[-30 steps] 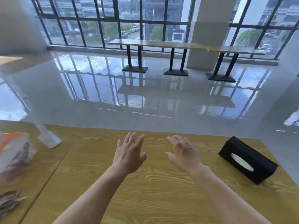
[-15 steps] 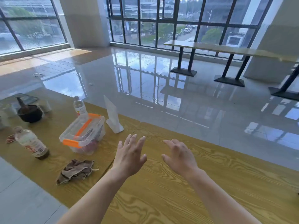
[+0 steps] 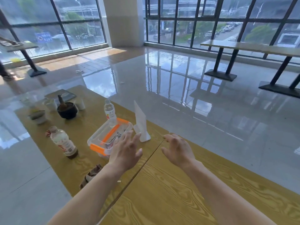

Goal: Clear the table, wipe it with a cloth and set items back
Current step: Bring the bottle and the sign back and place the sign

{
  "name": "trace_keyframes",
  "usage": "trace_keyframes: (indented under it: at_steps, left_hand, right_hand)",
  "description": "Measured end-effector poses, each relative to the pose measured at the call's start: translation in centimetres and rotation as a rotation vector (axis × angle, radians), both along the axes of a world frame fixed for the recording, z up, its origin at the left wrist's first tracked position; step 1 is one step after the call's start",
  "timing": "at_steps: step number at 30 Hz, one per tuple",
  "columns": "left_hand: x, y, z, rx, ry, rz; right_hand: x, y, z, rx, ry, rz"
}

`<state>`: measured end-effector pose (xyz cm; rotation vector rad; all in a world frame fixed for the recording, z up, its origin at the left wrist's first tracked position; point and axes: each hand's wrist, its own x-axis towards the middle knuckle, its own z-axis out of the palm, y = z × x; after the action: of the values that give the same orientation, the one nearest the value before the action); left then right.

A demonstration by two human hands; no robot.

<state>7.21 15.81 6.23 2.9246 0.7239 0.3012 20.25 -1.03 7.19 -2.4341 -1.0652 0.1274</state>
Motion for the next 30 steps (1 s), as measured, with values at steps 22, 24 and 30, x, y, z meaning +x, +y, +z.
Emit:
trace_keyframes:
  at_steps: [22, 24, 30]
  left_hand:
    - [10.6, 28.1, -1.2, 0.151, 0.04, -0.02]
    - [12.1, 30.1, -1.0, 0.15, 0.051, 0.014]
    - [15.6, 34.2, -1.3, 0.076, 0.185, 0.054]
  right_hand:
    - [7.6, 24.2, -1.7, -0.16, -0.027, -0.198]
    - [8.4, 25.3, -1.9, -0.183, -0.021, -0.214]
    - [10.5, 27.1, -3.1, -0.246, 0.015, -0.236]
